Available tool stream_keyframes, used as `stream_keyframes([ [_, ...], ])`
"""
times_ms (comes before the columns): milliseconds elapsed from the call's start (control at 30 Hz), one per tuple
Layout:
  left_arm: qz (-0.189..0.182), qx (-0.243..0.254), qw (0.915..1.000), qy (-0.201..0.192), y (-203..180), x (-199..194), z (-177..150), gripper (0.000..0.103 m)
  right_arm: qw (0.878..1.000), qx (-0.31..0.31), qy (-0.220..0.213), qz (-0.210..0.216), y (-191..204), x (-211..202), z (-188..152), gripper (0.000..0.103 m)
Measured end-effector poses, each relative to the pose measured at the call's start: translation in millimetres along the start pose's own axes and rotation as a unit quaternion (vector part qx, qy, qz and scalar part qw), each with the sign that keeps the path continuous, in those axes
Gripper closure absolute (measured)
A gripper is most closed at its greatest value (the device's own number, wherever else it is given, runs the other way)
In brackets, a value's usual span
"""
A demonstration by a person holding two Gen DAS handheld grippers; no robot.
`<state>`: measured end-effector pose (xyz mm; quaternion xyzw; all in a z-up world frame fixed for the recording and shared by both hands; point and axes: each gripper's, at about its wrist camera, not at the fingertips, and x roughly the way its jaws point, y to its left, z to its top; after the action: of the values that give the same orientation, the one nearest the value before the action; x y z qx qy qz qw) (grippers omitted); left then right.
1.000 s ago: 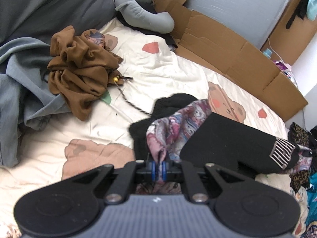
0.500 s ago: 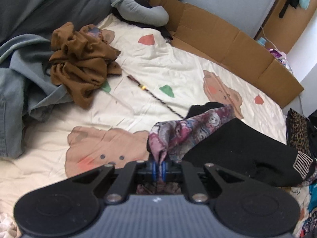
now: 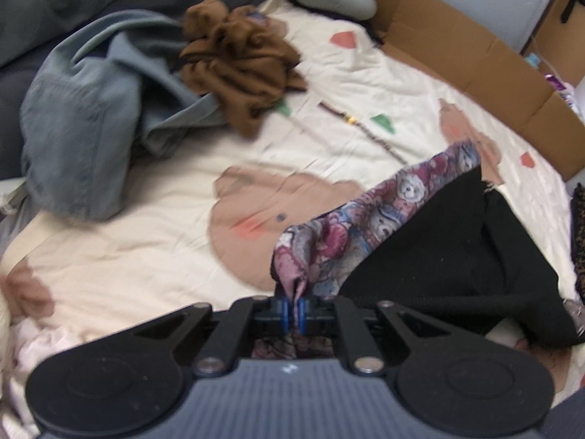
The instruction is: Fold clothes
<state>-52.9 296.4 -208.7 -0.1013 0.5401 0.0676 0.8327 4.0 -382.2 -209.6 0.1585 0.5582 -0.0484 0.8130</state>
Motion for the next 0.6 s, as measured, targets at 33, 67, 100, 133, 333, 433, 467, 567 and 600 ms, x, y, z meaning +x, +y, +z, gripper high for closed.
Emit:
stream_keyframes([
  [33,0.006,-0.002,1.0000,0.003,3.7,-0.5,-3.7,0.098,1.000,0.000,-0.003,0.003,0.6,-0.2,1.7,0.084],
  [67,0.012,-0.004,0.9999,0.007,7.2,-0.9,-7.4,0.098,1.000,-0.001,-0.005,0.009,2.0,0.0,2.9,0.080],
  [100,0.018,-0.006,0.9998,0.011,10.8,-1.3,-11.1,0.098,1.000,-0.004,-0.007,0.014,4.9,0.9,4.4,0.079],
  [133,0.022,-0.009,0.9996,0.016,14.5,-1.4,-14.9,0.098,1.000,-0.007,-0.009,0.020,7.8,1.8,5.9,0.078],
  [333,0.051,-0.023,0.9975,0.043,33.7,-4.3,-35.9,0.098,0.998,-0.026,-0.019,0.057,36.1,15.3,15.7,0.064],
  [433,0.059,-0.027,0.9966,0.050,40.9,-9.0,-42.3,0.098,0.996,-0.034,-0.021,0.074,52.2,24.1,19.7,0.063],
  [467,0.061,-0.027,0.9964,0.052,42.1,-11.2,-43.3,0.098,0.996,-0.037,-0.021,0.080,58.1,27.5,21.2,0.063],
  [567,0.065,-0.030,0.9959,0.056,45.2,-16.6,-45.2,0.098,0.994,-0.046,-0.022,0.094,72.7,34.7,24.4,0.062],
  [600,0.064,-0.031,0.9958,0.058,45.5,-17.6,-45.2,0.097,0.994,-0.051,-0.024,0.099,77.6,37.4,25.2,0.062],
])
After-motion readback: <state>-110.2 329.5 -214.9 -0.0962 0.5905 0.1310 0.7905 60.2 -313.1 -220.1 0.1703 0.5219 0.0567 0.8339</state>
